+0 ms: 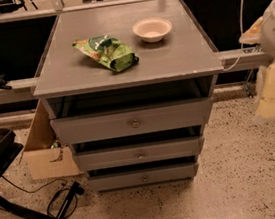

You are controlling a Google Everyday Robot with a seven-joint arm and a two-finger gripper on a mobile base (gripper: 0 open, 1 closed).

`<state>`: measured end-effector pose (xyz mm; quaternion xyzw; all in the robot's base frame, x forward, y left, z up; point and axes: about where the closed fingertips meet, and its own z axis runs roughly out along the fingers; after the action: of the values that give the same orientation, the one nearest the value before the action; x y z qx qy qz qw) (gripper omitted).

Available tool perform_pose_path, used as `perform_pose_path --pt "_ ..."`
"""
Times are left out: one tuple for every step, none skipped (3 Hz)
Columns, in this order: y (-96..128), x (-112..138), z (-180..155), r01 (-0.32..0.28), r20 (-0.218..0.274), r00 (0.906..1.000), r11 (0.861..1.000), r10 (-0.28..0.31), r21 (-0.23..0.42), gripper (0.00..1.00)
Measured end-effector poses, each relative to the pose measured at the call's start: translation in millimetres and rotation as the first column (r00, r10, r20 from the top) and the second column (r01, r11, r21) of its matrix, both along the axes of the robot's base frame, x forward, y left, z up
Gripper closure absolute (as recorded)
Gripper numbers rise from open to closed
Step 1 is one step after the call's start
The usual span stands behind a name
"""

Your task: Open bottom drawer

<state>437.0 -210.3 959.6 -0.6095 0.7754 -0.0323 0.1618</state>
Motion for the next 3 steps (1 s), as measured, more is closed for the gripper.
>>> perform_pose_path --pt "10.8 -2.7 -57.9 -0.049 -0.006 0.9988 0.999 0.049 0.023 0.00" --pt "17.5 -1.6 -128.6 -0.097 -0.017 0.9951 0.995 0.098 0.006 0.00" --pt "19.5 2.8 -229.7 -0.131 -0.067 0.9893 0.991 0.129 -0.022 0.00"
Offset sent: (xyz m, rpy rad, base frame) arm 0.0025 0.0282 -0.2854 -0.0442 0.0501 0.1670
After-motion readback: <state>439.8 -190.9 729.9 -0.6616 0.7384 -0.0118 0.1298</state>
